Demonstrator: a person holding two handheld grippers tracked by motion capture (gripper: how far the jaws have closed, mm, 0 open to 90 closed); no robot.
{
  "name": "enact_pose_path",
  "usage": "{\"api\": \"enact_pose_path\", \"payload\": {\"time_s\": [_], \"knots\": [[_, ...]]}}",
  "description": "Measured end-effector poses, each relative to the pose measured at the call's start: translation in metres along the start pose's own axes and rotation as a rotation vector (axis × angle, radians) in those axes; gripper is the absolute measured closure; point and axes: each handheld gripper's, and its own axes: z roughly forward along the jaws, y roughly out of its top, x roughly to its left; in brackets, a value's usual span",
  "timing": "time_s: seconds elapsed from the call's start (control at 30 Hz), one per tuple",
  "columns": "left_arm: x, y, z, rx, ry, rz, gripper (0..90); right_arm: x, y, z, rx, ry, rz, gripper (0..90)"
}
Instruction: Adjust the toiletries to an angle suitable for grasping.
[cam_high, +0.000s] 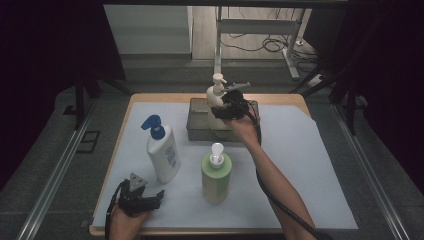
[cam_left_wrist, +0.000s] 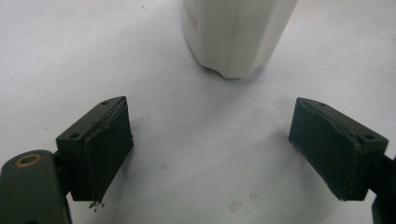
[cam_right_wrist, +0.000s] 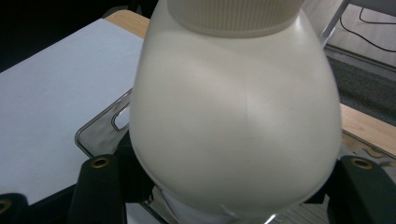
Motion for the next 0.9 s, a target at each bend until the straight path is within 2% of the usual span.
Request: {"api": "enact_pose_path", "payload": {"time_s": [0.5, 0.9], "knots": [[0.000, 0.000, 0.000, -0.001, 0.000, 0.000, 12.9, -0.001, -0.014, 0.006, 0.031, 0.016, 0.005, 36.9], [0.000, 0.000, 0.000, -0.001, 0.000, 0.000, 13.0, -0.004, -0.017, 0.006, 0.012, 0.038, -0.003, 35.6]]}}
